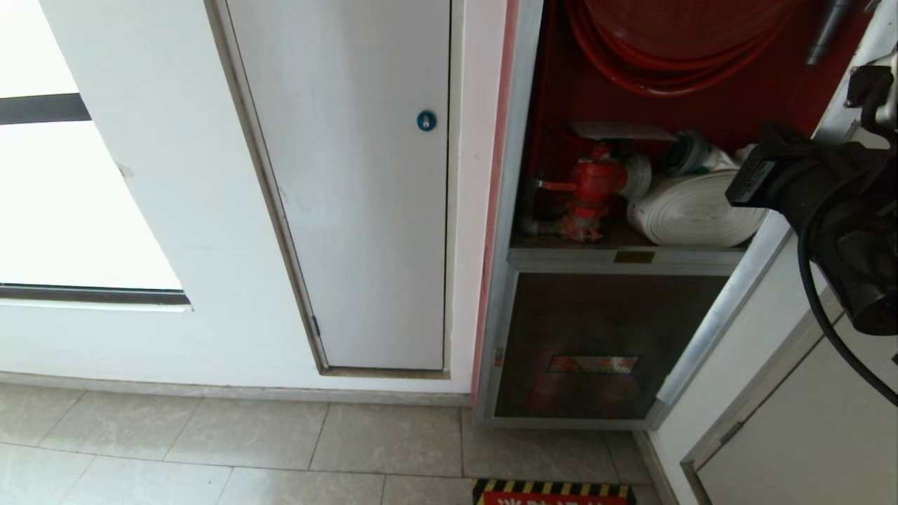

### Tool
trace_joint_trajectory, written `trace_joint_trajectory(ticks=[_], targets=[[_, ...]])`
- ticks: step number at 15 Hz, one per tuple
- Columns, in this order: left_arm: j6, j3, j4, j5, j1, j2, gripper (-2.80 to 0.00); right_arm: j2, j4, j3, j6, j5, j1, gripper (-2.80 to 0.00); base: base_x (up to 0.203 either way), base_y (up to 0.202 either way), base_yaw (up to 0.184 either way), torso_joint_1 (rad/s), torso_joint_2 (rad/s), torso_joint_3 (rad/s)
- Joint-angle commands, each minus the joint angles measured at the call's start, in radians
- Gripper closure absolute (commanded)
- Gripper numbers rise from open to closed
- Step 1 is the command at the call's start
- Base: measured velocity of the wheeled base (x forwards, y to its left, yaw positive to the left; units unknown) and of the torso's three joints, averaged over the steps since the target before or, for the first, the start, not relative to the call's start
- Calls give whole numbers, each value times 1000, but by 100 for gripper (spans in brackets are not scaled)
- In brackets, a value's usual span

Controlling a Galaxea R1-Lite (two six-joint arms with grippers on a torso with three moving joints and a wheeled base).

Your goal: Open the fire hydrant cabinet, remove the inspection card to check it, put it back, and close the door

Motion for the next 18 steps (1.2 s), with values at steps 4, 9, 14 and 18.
trace_joint_trajectory(ticks=[4,9,14,18], targets=[[0,0,0,0,1,1,0,-70,-8,70,0,-2,-29,0,0,0,0,0,0,0],[0,0,0,0,1,1,0,-120,-4,121,1,-2,-59,0,0,0,0,0,0,0],[0,0,0,0,1,1,0,-155,-3,155,1,-3,-102,0,0,0,0,0,0,0],[0,0,0,0,1,1,0,-194,-3,188,1,-3,-120,0,0,0,0,0,0,0]])
